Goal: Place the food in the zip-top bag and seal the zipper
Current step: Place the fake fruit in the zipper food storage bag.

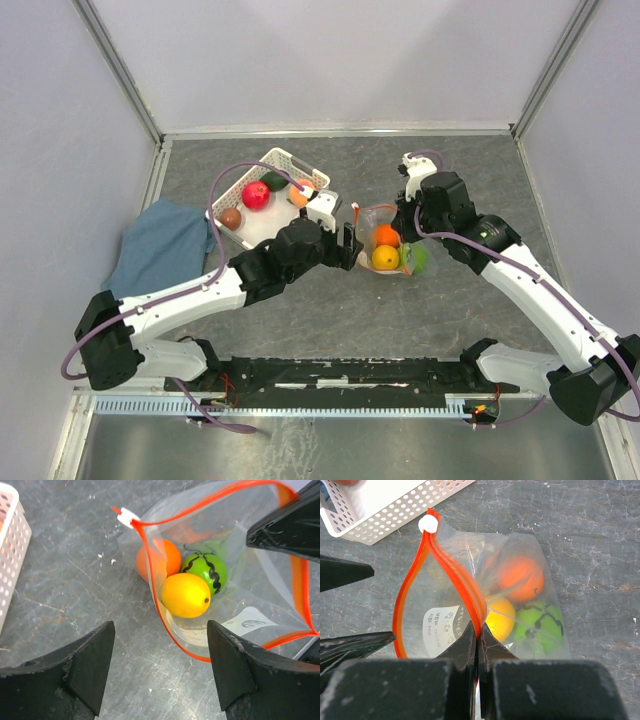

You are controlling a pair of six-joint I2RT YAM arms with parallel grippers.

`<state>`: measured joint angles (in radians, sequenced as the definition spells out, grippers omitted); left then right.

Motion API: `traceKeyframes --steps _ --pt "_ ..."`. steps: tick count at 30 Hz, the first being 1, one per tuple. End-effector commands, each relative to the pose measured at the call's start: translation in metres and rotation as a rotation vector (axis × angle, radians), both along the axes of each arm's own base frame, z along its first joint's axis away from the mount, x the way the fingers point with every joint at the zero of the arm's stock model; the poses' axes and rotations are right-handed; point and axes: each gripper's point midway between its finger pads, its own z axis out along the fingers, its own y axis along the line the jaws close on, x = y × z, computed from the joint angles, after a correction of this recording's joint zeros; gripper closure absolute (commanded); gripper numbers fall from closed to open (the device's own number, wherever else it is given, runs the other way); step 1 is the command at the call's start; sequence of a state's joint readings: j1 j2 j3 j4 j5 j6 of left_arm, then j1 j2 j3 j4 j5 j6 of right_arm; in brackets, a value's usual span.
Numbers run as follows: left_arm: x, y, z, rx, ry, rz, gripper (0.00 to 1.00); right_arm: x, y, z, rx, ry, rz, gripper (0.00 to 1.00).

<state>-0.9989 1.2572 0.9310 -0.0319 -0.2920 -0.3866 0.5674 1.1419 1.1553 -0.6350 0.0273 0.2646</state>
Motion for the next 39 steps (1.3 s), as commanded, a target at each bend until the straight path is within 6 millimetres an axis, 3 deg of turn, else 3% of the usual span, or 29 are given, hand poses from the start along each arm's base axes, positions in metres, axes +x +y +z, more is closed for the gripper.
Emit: traceKeyframes --steps 1,4,7,10,12,16,21,23,29,33,39 --pt "0.008 -0.011 0.004 -0.074 0.076 0.066 0.23 0.012 0.004 0.018 0.04 -0.07 -0.016 0.99" --pt "0.013 -0.025 0.004 -0.081 0.086 0.045 0.28 0.012 0.003 0.017 0.042 -0.071 -0.021 0.99" --pt "0.018 -0.035 -0.001 -0.068 0.1 0.038 0.43 0.012 0.001 0.015 0.036 -0.071 -0.028 0.99" --pt "0.021 -0.04 -0.001 -0.047 0.113 0.035 0.71 0.012 -0.003 0.014 0.018 -0.073 -0.042 0.99" --pt "0.023 -0.042 0.012 -0.048 0.097 0.027 0.87 0.014 -0.011 0.015 -0.01 -0.084 -0.066 0.99" --pt "0.02 -0.043 0.045 -0.062 0.053 -0.011 0.96 0.016 -0.028 0.018 -0.08 -0.105 -0.121 0.99" --pt "0.01 -0.046 0.085 -0.115 0.018 -0.078 0.97 0.016 -0.054 0.022 -0.187 -0.126 -0.198 0.99" --pt "0.01 -0.046 0.089 -0.127 0.005 -0.086 0.97 0.016 -0.06 0.021 -0.211 -0.127 -0.212 0.99" --pt "0.016 -0.046 0.063 -0.049 0.048 -0.053 0.97 0.015 -0.062 0.012 -0.235 -0.106 -0.214 0.99" --pt "0.019 -0.042 0.044 -0.002 0.071 -0.024 0.96 0.016 -0.052 0.004 -0.212 -0.082 -0.18 0.99" --pt "0.027 -0.033 0.035 0.038 0.074 0.029 0.84 0.021 -0.031 0.0 -0.152 -0.059 -0.119 0.99"
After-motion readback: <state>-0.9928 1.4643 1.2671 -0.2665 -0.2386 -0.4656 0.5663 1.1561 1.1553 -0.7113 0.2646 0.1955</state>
